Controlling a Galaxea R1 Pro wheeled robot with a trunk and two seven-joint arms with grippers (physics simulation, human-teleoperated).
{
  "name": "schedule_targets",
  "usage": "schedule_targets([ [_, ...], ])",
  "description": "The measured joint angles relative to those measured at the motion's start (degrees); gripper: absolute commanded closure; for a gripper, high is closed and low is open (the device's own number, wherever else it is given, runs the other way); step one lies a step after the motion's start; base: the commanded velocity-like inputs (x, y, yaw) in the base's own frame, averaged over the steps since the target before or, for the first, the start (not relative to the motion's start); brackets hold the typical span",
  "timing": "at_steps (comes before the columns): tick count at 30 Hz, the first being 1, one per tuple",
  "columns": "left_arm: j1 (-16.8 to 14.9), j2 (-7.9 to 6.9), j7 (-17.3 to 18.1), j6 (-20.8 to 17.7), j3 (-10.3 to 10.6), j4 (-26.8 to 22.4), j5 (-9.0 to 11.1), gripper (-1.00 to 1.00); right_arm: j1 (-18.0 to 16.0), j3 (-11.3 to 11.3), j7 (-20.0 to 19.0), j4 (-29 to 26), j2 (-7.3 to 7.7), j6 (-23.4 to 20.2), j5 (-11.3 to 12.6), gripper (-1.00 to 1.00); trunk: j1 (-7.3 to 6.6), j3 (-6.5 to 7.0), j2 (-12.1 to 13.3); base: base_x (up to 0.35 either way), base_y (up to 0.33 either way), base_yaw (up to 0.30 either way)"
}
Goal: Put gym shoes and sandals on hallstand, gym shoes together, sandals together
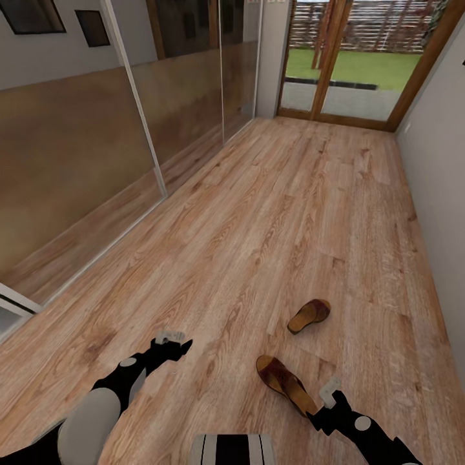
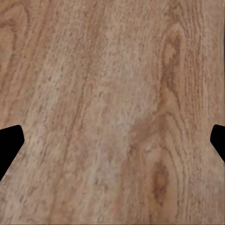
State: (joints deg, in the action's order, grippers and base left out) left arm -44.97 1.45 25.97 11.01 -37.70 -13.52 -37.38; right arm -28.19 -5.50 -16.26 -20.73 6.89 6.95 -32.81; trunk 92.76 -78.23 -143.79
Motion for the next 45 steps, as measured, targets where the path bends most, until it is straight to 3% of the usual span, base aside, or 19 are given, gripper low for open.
schedule_targets([
  [6,-2.0,0.04,1.7,-1.9,0.0,-1.4,-0.1,-1.00,0.0,0.0,0.0,0.0,0.00,0.0,0.0,-1.00,0.00,-0.15,0.0,0.000,0.000,0.000],
  [18,-3.5,0.56,5.4,-6.3,0.0,-9.2,0.4,-1.00,0.0,-0.1,0.0,0.0,0.00,0.0,0.0,-1.00,0.29,-3.53,-0.1,0.000,0.000,0.000],
  [27,-3.5,1.28,6.2,-6.6,0.1,-11.6,0.4,-1.00,0.0,-0.1,0.0,0.0,0.00,0.0,0.1,-1.00,0.28,-4.04,-0.1,0.000,0.000,0.000],
  [45,-3.3,1.90,6.3,-6.5,0.2,-12.0,0.2,-1.00,0.0,-0.1,0.1,0.0,0.00,0.0,0.1,-1.00,0.28,-4.14,-0.1,0.000,0.000,0.000],
])
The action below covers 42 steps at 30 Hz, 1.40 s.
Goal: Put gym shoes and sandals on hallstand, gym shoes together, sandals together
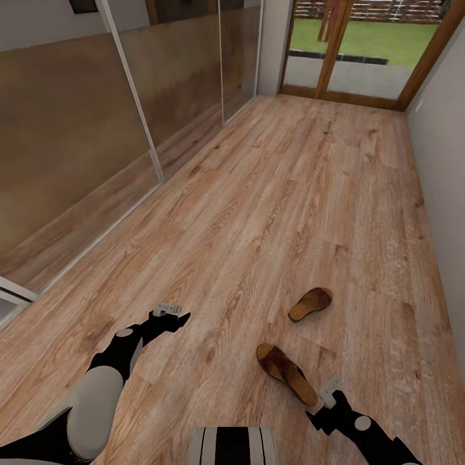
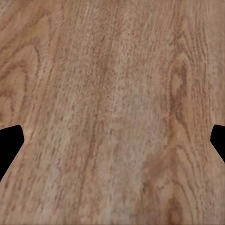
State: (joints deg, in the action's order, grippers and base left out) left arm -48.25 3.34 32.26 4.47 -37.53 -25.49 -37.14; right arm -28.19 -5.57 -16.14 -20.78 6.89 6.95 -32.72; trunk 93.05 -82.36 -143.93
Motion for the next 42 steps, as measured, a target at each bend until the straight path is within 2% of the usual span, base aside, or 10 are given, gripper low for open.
schedule_targets([
  [14,0.1,0.11,0.0,0.0,0.2,0.0,-0.1,-1.00,0.0,0.0,0.6,0.0,-0.03,0.0,0.0,-1.00,0.00,0.00,0.0,0.000,0.000,0.000],
  [17,0.2,0.11,0.0,0.0,0.3,0.0,-0.1,-1.00,0.0,0.0,1.9,-0.1,-0.11,0.0,0.0,-1.00,0.00,0.00,0.0,0.000,0.000,0.000],
  [18,0.3,0.11,0.0,0.0,0.3,0.0,-0.2,-1.00,0.0,0.1,4.6,-0.1,-0.30,0.0,-0.1,-1.00,0.00,0.00,0.0,0.000,0.000,0.000],
  [19,0.3,0.11,0.0,0.0,0.3,0.0,-0.2,-1.00,0.0,0.1,5.4,-0.1,-0.36,0.0,-0.1,-1.00,0.00,0.00,0.0,0.000,0.000,0.000],
  [24,0.3,0.12,0.0,0.0,0.3,0.0,-0.2,-1.00,0.0,0.3,7.6,-0.1,-0.53,0.0,-0.1,-1.00,0.13,-1.19,-0.1,0.000,0.000,0.000],
  [33,0.4,0.05,0.0,0.0,0.3,0.0,-0.2,-1.00,0.0,0.3,8.6,-0.1,-0.60,0.0,-0.1,-1.00,0.37,-3.81,-0.2,0.000,0.000,0.000],
  [42,0.4,0.03,0.0,0.0,0.3,0.0,-0.3,-1.00,0.0,0.4,8.8,-0.1,-0.61,0.0,-0.1,-1.00,0.36,-4.13,-0.2,0.000,0.000,0.000],
])
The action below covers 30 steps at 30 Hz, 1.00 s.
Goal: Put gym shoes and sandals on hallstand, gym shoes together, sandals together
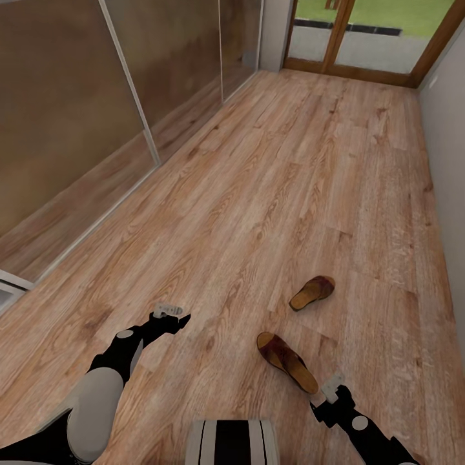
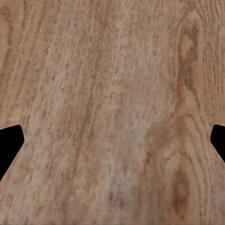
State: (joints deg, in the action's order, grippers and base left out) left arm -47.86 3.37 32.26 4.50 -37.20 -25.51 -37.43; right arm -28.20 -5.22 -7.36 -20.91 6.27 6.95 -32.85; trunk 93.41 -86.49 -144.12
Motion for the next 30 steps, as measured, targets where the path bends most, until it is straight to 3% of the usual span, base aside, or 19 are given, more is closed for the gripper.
schedule_targets([
  [13,0.1,-0.08,0.0,0.1,0.0,0.0,0.0,-1.00,0.0,0.0,0.0,0.0,0.00,0.0,0.0,-1.00,0.00,-0.05,0.0,0.002,0.000,0.000],
  [30,0.1,-0.15,0.0,0.3,0.0,0.0,0.0,-1.00,0.0,0.0,0.0,0.0,0.00,0.0,0.0,-1.00,0.00,-0.05,0.0,0.096,0.024,0.000],
])
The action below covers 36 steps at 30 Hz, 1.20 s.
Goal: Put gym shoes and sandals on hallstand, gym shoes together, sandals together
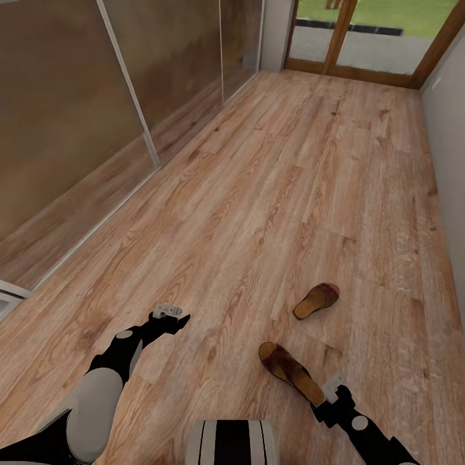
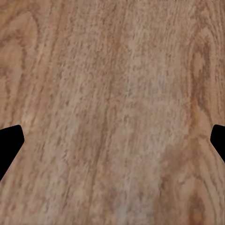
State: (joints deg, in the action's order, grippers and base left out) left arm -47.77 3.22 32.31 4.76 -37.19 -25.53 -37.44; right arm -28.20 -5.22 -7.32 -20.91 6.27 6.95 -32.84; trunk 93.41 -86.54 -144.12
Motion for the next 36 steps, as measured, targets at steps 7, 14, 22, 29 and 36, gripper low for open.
schedule_targets([
  [7,0.0,-0.02,0.0,0.0,0.0,0.0,0.0,-1.00,0.0,0.0,0.0,0.0,0.00,0.0,0.0,-1.00,0.00,0.00,0.0,0.005,0.002,0.000],
  [14,0.0,-0.02,0.1,0.0,0.0,0.0,0.0,-1.00,0.0,0.0,0.0,0.0,0.00,0.0,0.0,-1.00,0.00,0.00,0.0,0.001,0.060,0.000],
  [22,0.0,-0.03,0.1,0.0,0.0,0.0,0.0,-1.00,0.0,0.0,0.0,0.0,0.00,0.0,0.0,-1.00,0.00,0.00,0.0,0.000,0.019,0.000],
  [29,0.0,-0.03,0.1,0.0,0.0,0.0,0.0,-1.00,0.0,0.0,0.0,0.0,0.00,0.0,0.0,-1.00,0.00,0.00,0.0,0.000,0.003,0.000],
  [36,0.0,-0.03,0.1,0.0,0.0,0.0,0.1,-1.00,0.0,0.0,0.0,0.0,0.00,0.0,0.0,-1.00,0.00,0.00,0.0,0.001,0.000,0.000],
])
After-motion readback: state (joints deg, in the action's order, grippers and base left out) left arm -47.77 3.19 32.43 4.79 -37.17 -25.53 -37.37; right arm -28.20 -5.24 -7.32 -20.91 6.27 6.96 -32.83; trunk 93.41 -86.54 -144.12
